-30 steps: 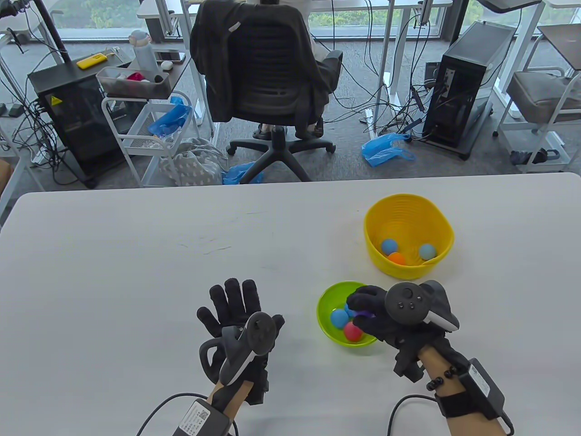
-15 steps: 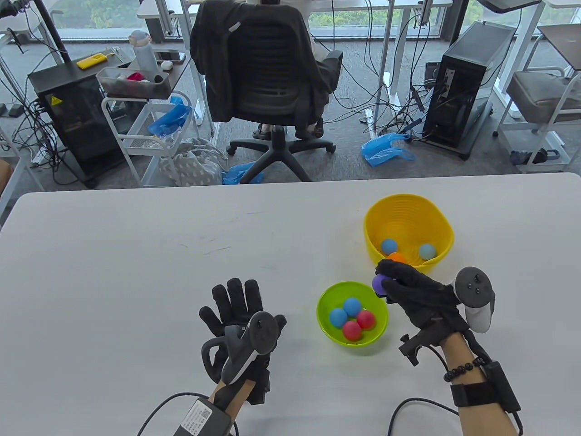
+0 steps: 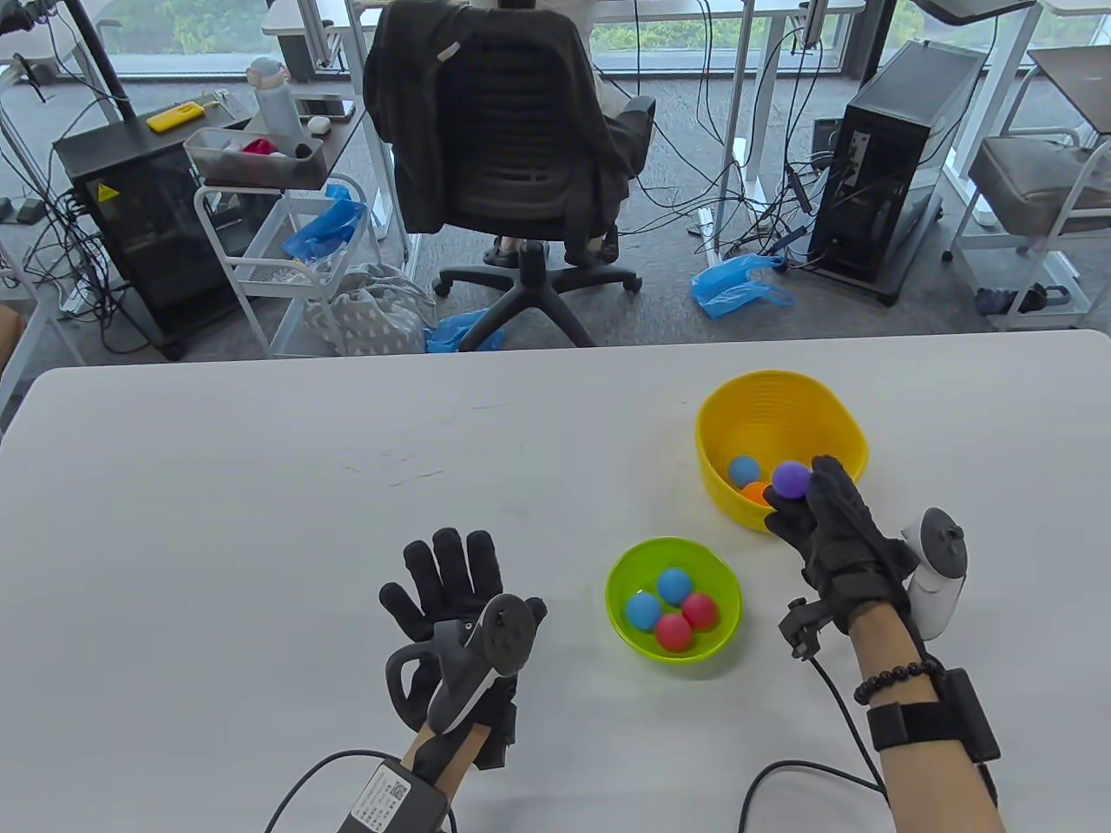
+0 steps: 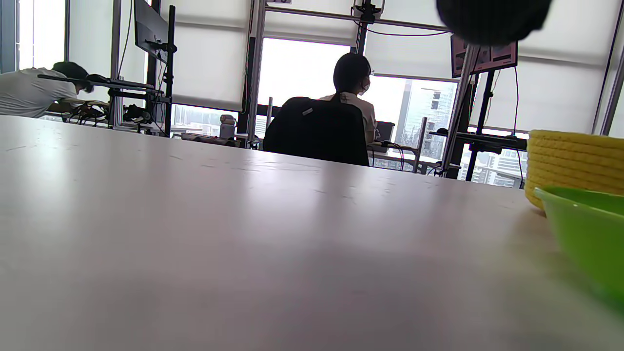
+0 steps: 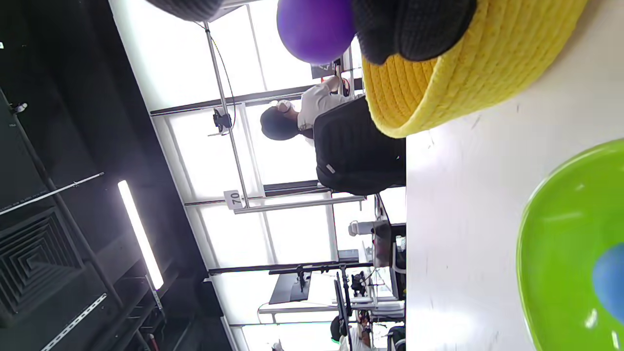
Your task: Toss ping pong balls into fabric basket
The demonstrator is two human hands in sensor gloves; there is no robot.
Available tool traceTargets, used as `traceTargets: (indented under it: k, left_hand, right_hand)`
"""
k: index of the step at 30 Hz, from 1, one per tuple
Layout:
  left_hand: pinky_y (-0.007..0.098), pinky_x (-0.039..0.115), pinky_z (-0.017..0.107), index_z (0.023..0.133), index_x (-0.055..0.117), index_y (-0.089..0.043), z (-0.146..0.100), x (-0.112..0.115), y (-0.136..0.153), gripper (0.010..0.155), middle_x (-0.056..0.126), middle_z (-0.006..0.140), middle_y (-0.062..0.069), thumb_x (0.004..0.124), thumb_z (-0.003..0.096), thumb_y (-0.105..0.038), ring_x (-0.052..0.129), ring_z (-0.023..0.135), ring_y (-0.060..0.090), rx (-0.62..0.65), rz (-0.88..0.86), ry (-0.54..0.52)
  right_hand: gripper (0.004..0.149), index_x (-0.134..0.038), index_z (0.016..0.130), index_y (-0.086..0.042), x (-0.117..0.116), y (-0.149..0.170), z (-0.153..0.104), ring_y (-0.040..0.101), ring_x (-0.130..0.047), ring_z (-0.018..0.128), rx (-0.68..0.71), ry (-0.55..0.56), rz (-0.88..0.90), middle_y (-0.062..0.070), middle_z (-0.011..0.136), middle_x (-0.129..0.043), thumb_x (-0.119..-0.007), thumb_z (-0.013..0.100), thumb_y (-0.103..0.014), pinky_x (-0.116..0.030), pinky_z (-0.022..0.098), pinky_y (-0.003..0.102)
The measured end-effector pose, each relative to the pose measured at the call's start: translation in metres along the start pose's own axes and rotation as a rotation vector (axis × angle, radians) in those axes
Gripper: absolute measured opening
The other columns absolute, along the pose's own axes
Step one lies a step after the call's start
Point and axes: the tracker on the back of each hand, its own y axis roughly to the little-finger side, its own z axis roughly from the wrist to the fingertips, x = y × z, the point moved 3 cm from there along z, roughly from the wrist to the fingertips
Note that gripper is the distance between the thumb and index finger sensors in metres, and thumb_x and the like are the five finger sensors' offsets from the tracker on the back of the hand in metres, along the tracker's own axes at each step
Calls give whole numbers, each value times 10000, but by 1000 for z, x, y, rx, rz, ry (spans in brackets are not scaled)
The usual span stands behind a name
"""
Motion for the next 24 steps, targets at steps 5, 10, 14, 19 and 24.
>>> traceTargets:
  k: [5,10,14,19,24]
  left_hand:
    - [789,68,692,1165,204,-169,0,0,1,920,85,1235,178,705,515,-586,34,1101,499,-7,7,-3]
    - [789,65,692,1165,205,-170,0,0,2,920,83,1235,177,706,515,-584,31,1102,497,-11,-2,-2]
    - [788,64,693,1165,205,-172,0,0,4,919,84,1235,174,707,514,-584,31,1102,495,-11,-13,-1]
    - [787,61,694,1164,207,-173,-1,0,5,917,82,1235,173,708,514,-582,30,1102,494,-9,-30,0]
    - [787,61,694,1164,208,-171,-2,0,3,917,84,1235,174,709,514,-580,31,1103,492,4,-36,-2]
  right_hand:
    - [796,4,1076,23,5,-6,4,528,-474,1024,33,5,17,430,1072,-147,-495,664,-440,-549,757,573]
    - [764,-58,1117,-28,5,-17,-2,500,-506,1033,79,33,-38,363,1121,-194,-502,664,-454,-552,763,565]
    - [691,-195,1153,-97,3,-32,-12,481,-602,1005,148,90,-147,307,1149,-301,-518,661,-460,-609,748,565]
    - [581,-472,1121,-151,-3,-54,-31,445,-748,923,282,181,-324,239,1129,-514,-579,643,-463,-699,686,560]
    - [522,-640,1050,-170,-23,-72,-46,413,-847,844,397,175,-493,197,1074,-664,-614,626,-473,-763,632,539]
